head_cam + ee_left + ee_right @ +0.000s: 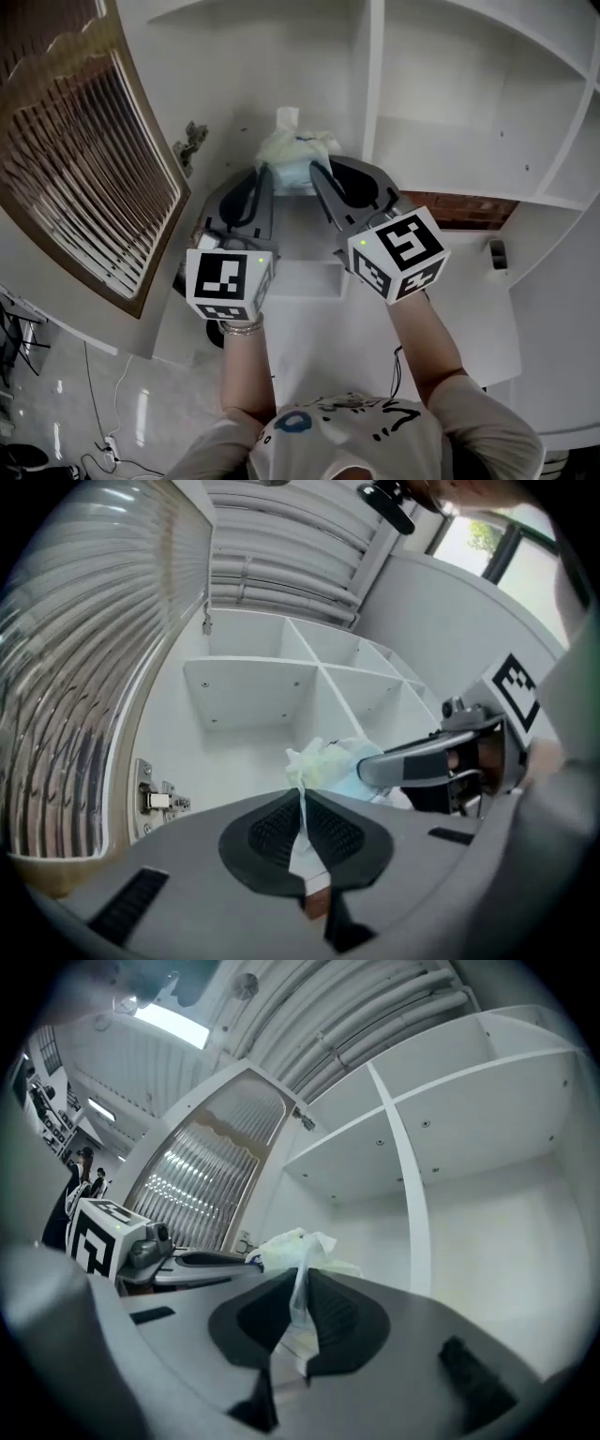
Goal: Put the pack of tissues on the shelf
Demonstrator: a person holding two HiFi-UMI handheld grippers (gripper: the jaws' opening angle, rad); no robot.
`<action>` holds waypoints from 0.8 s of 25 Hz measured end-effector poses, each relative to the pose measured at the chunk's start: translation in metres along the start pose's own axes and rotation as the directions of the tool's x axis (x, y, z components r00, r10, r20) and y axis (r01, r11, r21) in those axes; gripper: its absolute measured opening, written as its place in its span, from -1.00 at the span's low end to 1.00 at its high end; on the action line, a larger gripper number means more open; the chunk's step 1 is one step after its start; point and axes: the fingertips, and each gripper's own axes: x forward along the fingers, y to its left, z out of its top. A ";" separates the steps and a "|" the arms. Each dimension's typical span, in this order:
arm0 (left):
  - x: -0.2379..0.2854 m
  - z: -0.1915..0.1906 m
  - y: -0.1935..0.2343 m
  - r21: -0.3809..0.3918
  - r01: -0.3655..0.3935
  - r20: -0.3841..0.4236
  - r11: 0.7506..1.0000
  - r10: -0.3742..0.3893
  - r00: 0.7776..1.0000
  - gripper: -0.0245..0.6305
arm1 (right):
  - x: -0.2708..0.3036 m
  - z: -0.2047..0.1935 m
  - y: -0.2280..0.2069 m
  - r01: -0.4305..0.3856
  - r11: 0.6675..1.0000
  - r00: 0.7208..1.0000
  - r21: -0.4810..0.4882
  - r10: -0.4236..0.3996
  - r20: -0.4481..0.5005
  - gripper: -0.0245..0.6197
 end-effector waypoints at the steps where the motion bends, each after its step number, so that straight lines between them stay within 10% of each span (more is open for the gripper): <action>1: 0.005 -0.003 0.002 0.030 -0.014 -0.010 0.999 0.014 1.000 -0.86 | 0.004 -0.003 -0.003 0.008 1.000 1.000 0.002 -0.008 -0.012 -0.80; 20: 0.030 -0.040 0.030 0.057 -0.088 -0.101 0.994 0.093 0.990 -0.86 | 0.020 -0.031 -0.018 0.085 0.995 0.991 -0.044 -0.089 -0.101 -0.71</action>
